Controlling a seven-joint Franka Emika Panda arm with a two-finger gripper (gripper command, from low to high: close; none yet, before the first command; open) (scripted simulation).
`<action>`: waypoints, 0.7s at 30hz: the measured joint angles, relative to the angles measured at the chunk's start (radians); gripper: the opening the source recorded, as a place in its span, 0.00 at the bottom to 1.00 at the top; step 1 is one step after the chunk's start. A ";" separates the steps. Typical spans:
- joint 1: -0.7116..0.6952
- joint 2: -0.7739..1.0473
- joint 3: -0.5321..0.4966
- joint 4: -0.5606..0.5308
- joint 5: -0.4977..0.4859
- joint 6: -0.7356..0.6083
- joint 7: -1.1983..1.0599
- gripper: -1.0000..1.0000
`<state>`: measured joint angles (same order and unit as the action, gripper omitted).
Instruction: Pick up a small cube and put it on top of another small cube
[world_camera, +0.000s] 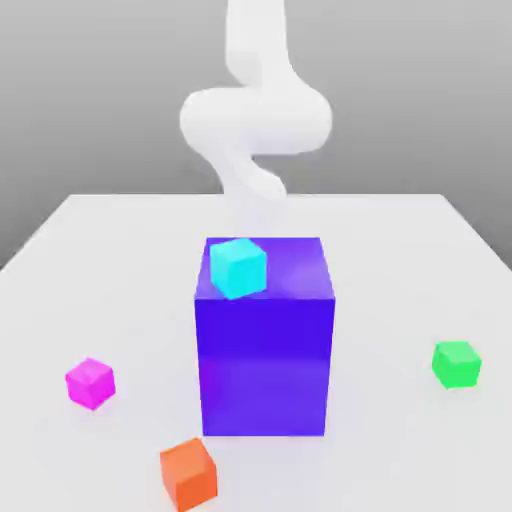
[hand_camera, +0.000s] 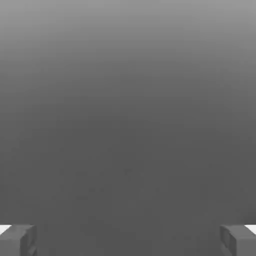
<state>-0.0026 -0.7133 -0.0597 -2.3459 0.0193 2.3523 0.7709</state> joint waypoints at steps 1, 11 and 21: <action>-0.003 0.042 -0.026 -0.021 0.011 0.024 -0.015 0.50; -0.043 0.414 -0.246 -0.210 0.107 0.243 -0.149 0.50; -0.186 0.766 -0.386 -0.400 0.124 0.464 -0.225 0.50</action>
<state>-0.1888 0.0524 -0.4459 -2.7455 0.1434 2.8165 0.5462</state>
